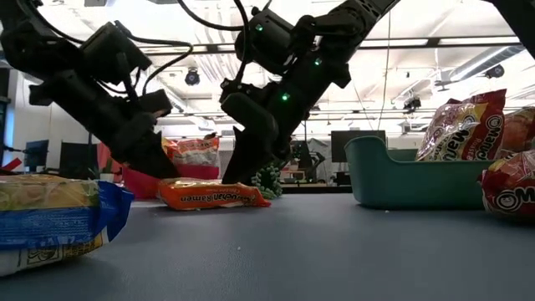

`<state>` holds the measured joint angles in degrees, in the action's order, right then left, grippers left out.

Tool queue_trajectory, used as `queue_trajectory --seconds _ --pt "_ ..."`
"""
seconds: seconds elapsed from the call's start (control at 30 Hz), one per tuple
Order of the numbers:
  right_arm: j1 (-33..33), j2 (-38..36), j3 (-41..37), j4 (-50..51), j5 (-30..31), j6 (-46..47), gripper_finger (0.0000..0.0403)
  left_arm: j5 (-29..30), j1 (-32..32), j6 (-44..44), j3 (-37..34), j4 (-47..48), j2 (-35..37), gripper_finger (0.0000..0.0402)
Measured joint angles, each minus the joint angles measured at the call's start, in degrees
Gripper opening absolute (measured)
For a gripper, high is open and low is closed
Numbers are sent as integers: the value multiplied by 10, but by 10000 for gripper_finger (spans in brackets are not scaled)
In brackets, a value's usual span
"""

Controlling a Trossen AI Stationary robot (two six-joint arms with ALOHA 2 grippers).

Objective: Sort Maruchan noodles
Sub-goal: Put the orange noodle pack into the red bin

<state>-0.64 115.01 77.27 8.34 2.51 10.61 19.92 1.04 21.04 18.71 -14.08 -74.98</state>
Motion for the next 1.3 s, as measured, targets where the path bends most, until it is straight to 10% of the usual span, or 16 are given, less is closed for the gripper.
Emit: queue_trajectory --seconds 0.73,1.3 --pt "-1 3 -28 -3 -28 7 8 -119 0 124 3 -129 -11 189" --pt "-2 4 -30 -9 -25 -2 8 -82 -1 142 75 -141 -161 234"
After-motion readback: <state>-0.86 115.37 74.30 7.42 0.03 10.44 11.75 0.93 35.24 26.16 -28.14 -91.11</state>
